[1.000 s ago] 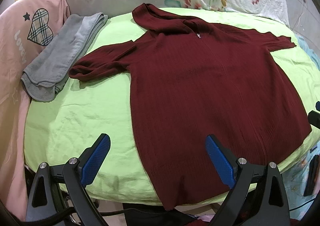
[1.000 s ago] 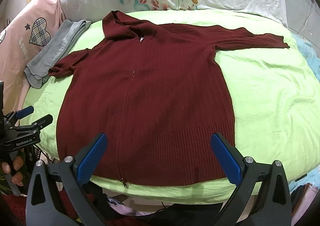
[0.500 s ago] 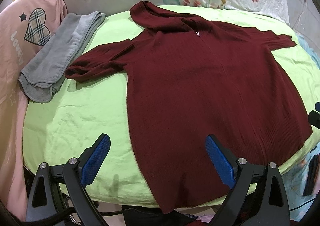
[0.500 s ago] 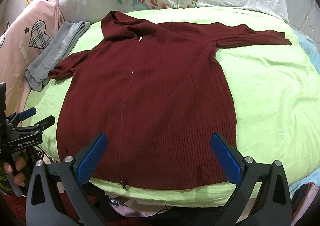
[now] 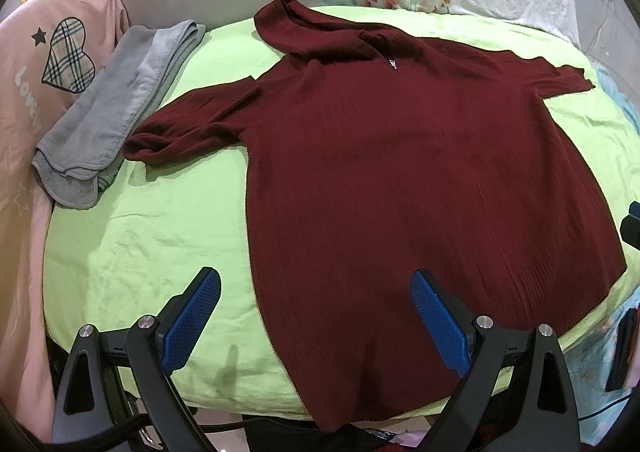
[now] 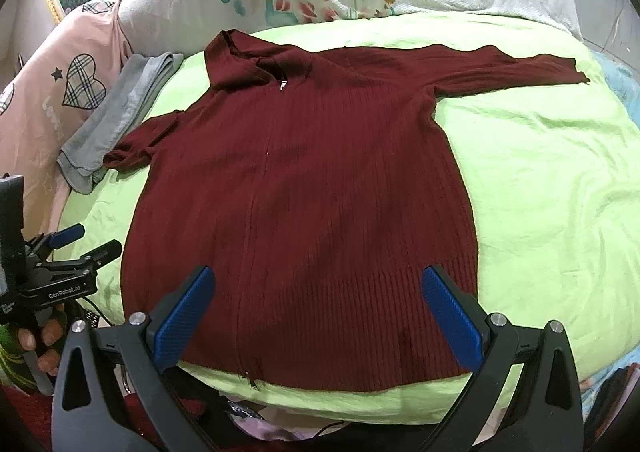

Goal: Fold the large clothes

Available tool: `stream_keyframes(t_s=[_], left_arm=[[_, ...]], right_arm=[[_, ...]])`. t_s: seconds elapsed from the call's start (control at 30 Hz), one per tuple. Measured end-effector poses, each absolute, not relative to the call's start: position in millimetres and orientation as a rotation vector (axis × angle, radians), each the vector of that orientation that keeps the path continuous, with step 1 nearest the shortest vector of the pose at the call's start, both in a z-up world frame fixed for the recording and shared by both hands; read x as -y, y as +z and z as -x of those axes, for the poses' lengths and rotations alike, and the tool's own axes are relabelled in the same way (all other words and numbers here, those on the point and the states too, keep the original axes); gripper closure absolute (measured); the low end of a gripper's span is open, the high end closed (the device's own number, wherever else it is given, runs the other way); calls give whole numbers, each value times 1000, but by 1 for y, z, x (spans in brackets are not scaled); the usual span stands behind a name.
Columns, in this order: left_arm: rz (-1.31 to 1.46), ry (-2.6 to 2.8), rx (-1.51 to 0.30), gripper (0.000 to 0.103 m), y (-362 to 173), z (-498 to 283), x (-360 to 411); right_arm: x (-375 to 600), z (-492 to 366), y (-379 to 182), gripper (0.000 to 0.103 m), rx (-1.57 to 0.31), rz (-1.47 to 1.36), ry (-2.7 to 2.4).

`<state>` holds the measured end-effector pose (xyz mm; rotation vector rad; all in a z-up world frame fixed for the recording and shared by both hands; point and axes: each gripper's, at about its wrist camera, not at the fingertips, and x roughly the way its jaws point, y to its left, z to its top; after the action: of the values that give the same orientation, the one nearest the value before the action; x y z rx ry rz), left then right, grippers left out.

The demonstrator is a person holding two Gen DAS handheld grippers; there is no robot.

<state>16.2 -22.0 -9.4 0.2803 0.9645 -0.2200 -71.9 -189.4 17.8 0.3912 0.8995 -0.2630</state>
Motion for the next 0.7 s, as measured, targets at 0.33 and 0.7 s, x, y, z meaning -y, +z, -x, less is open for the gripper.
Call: stream_keyframes(t_s=[0.33,0.7], left_arm=[[-274,-241,-1001,7,-19,-29,32],[-256,-261,-1031,7,-25,-52,45]], right_arm=[[207,68,11,0,-891,-444,-252],[241,65,10,3,-849,-481,-290]])
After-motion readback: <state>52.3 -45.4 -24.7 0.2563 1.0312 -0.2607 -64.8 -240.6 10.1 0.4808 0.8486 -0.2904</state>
